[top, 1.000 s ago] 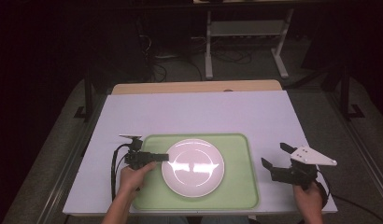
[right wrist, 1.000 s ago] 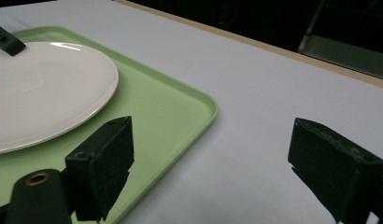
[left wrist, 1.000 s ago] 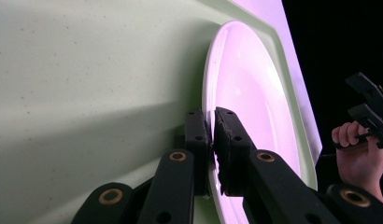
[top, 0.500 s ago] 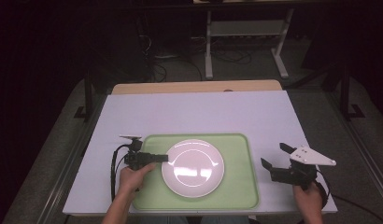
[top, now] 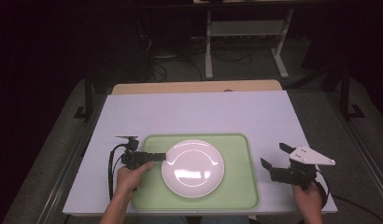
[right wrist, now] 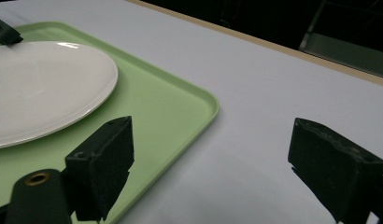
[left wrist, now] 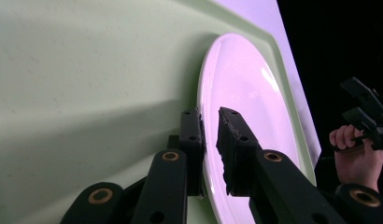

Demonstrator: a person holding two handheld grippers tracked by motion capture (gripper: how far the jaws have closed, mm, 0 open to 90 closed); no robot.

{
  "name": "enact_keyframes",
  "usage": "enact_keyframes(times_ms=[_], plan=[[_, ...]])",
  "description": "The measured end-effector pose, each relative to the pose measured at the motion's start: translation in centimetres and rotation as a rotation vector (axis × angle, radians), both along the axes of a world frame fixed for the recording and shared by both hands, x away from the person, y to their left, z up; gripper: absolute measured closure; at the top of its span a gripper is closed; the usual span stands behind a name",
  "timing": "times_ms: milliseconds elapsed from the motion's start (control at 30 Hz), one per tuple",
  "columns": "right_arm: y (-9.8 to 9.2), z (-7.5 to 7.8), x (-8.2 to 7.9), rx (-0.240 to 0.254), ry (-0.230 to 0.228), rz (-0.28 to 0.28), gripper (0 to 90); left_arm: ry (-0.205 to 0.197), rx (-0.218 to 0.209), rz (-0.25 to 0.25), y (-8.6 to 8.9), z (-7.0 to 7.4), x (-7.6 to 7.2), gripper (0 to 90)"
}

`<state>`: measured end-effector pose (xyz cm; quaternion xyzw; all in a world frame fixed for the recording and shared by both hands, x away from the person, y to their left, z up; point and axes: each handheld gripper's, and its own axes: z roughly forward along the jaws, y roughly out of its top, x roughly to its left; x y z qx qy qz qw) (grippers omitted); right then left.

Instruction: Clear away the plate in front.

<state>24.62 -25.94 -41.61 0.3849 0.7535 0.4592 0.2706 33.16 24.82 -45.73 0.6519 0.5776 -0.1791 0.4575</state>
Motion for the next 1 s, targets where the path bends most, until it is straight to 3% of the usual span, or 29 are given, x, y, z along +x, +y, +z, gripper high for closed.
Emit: enact_keyframes(times_ms=[633, 1000], plan=[[-0.1, 0.0, 0.0, -0.003, 0.002, -0.004, 13.3, -0.078, 0.024, 0.013, 1.3, 1.8, -0.2, 74.0], [-0.1, 0.0, 0.0, -0.005, 0.006, -0.005, 13.4, -0.17, 0.068, -0.02, 1.7, 3.2, -0.8, 67.4]])
